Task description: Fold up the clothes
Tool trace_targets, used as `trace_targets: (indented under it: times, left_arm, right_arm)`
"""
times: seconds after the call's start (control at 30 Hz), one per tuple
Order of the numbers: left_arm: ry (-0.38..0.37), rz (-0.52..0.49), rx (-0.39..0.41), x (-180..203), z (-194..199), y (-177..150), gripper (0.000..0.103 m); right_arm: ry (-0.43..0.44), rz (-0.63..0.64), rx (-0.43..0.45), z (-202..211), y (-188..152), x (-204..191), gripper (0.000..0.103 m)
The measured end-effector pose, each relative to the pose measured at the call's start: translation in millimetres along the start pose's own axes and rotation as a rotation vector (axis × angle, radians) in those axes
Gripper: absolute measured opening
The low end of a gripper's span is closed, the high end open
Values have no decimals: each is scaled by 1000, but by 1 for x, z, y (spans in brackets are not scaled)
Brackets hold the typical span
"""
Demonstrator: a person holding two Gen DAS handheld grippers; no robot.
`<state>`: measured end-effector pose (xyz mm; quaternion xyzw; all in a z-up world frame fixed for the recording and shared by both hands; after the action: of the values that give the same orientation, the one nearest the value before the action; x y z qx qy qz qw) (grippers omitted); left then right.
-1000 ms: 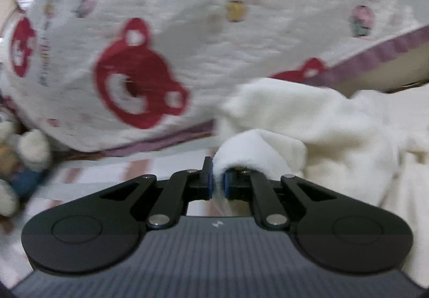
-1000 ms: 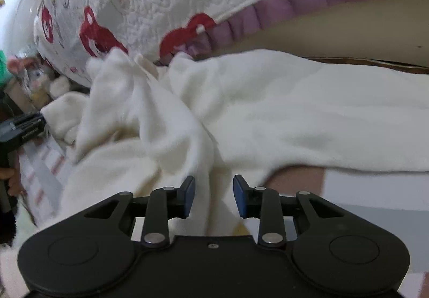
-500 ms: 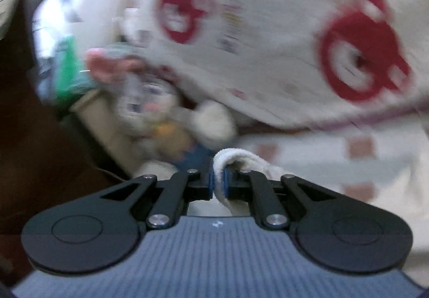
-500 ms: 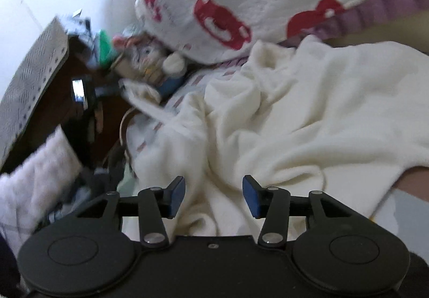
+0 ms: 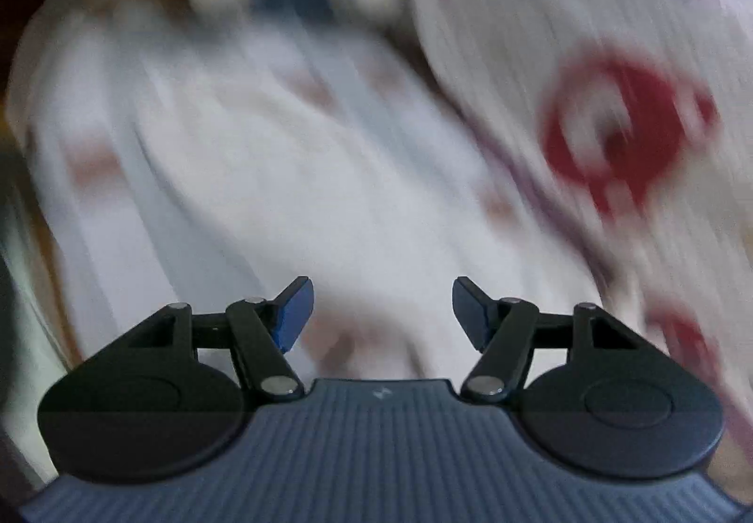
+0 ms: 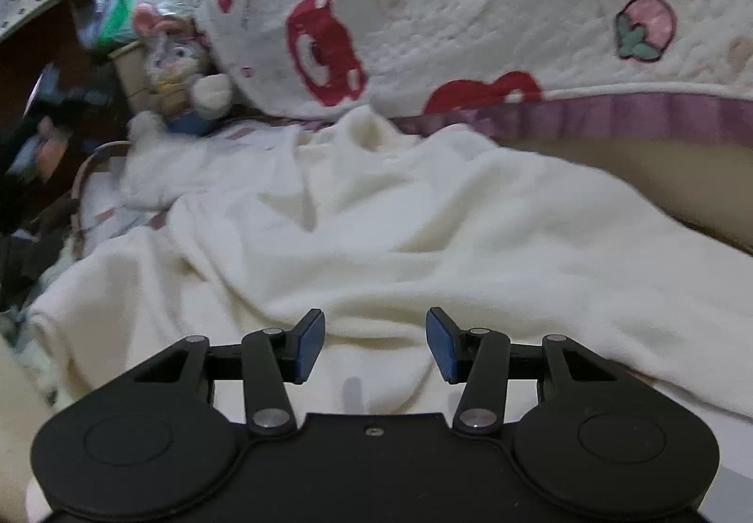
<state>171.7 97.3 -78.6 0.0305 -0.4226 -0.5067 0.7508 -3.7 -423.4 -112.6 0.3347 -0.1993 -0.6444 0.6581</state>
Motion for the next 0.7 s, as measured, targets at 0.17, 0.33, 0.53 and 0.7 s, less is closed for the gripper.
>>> trace_targets:
  times: [0.17,0.33,0.53,0.7]
  left_arm:
    - [-93,-151,-253,36,-8,-110,63]
    - [-187,-399,-262,99,17,-167,65]
    - [-350,-524,-284,145,52,-202,66]
    - [-399,-627,-324,145,77,-226,68]
  right_arm:
    - [-104,5,38,4,-4,0,53]
    - [110,-222,-135,20,-50,16,55]
    - [107,-321,-139,56,-101,25,55]
    - [178,-272,-166,88,-116,-7,55]
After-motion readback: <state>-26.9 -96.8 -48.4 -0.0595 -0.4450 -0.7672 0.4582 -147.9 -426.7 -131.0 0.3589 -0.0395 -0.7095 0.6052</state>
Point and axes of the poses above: each gripper's, at about its wrist camera, not at the fingertips, and z roughly against the way its jaws point, x to its right, y to its top, the point moved 4 cm from there along -z, roughly the way its jaws point, and after that the axes turned 14 degrees about -y, right-handed, at the moved point
